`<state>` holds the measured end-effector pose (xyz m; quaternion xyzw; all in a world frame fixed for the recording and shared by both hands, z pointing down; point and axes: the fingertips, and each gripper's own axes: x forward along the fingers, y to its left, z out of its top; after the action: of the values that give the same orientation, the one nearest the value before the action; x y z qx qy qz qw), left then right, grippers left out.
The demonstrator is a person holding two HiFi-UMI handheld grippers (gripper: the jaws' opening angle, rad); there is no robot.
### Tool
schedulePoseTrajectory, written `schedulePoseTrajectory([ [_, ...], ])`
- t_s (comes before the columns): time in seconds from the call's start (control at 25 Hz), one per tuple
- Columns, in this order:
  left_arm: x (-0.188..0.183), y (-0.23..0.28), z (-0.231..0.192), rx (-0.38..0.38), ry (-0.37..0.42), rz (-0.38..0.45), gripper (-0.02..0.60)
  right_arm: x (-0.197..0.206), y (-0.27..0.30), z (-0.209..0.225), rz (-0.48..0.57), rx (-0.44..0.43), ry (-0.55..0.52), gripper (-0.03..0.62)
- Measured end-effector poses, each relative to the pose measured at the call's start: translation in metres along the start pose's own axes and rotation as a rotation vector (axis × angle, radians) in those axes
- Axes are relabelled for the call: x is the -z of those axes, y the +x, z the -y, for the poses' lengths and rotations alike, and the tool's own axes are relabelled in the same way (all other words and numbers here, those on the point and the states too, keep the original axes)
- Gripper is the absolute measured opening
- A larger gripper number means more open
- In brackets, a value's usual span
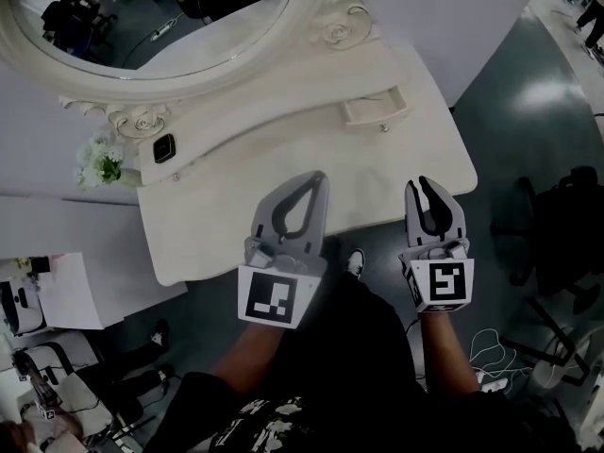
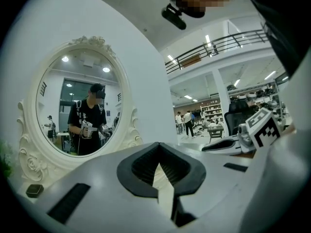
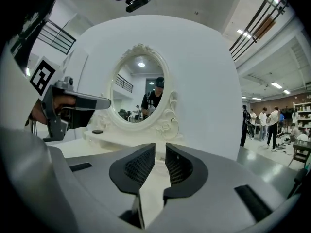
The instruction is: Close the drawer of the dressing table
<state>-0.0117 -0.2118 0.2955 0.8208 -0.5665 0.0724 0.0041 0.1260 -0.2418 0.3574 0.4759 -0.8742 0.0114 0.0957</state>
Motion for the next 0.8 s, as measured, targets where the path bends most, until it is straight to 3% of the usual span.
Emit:
schedulePoseTrajectory([
  [0.36, 0.028, 0.041, -0.018, 0.016, -0.043, -0.018, 0.002, 0.029, 0.052, 0.010, -0.048, -0.018, 0.004, 0.150],
  [0.8, 0.068, 0.078, -0.030, 0.067, -0.058, -0.093, 0.002, 0.074, 0.099, 0.004, -0.142, -0.035, 0.039, 0.153],
])
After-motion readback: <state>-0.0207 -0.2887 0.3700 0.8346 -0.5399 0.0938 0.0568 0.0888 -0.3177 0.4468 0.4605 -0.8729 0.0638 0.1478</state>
